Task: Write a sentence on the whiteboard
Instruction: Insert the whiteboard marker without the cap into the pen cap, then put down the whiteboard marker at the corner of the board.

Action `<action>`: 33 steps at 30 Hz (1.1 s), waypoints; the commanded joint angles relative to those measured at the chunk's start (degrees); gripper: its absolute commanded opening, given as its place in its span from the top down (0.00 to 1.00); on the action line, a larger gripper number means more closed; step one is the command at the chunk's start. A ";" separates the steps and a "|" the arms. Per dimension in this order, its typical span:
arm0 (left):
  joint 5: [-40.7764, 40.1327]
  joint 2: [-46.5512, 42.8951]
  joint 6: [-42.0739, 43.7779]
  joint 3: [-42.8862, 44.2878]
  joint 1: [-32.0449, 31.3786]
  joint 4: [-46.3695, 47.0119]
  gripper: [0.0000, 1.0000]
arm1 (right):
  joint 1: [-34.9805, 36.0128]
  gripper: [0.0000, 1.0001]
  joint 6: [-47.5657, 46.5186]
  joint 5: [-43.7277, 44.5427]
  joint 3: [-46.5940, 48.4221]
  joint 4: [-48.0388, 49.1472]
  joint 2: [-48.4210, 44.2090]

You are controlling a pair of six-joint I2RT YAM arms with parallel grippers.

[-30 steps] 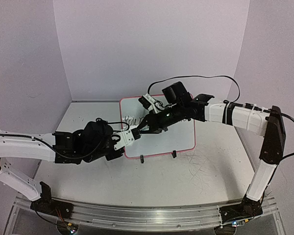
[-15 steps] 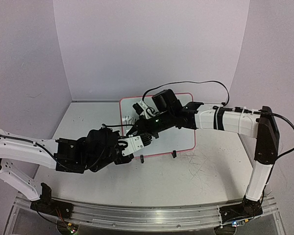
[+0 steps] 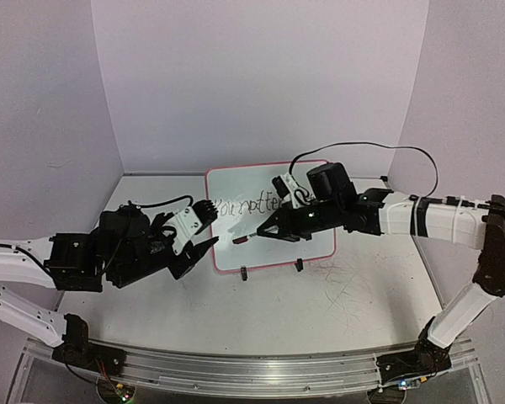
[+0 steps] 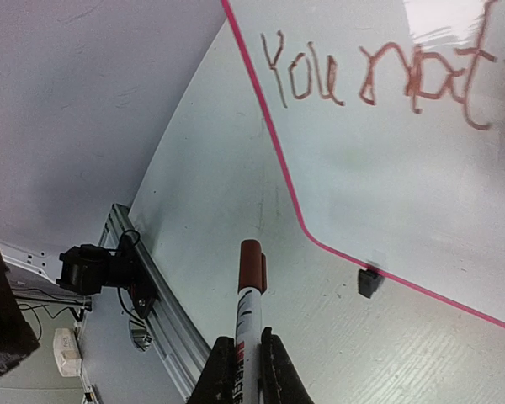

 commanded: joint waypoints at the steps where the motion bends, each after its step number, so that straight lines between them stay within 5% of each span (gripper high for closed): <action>1: -1.38 -4.39 -9.37 -2.04 2.06 0.66 0.44 | -3.60 0.94 -4.19 -11.11 -5.62 -2.94 -3.88; 9: 4.97 -4.56 -18.53 -2.44 13.64 4.34 0.34 | -11.66 0.95 1.23 -17.84 -25.54 -3.29 -13.97; 20: 2.55 -0.92 -22.73 -1.47 15.29 4.68 0.34 | -23.27 0.85 -1.12 -20.94 -38.13 -1.30 -9.47; 30: 0.46 -3.75 -21.30 0.14 15.92 3.16 0.29 | -25.63 0.43 1.53 -7.55 -39.63 -4.15 -15.75; 33: -1.75 -4.33 -21.05 1.96 15.93 2.41 0.25 | -25.63 0.21 3.00 -2.19 -38.34 -9.27 -22.30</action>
